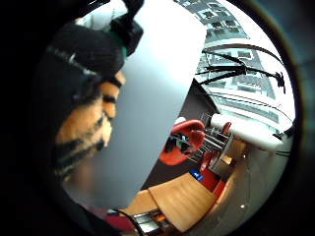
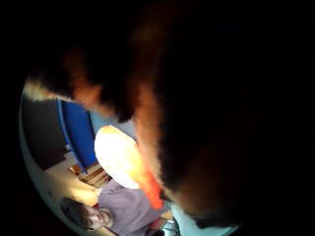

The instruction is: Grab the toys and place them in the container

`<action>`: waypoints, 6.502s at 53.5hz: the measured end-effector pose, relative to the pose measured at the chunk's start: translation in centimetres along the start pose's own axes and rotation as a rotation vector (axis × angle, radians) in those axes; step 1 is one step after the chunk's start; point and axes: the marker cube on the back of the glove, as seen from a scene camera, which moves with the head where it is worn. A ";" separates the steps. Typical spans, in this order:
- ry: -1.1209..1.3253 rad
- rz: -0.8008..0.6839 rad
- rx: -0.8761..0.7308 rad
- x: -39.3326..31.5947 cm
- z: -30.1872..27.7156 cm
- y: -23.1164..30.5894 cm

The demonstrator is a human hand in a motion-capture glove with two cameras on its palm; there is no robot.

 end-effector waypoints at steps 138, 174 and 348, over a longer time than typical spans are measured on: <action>-0.007 -0.407 0.203 -46.0 -18.8 -1.7; 0.074 -0.151 0.039 -26.6 -23.0 1.4; 0.100 -0.194 0.049 -30.5 -17.4 2.3</action>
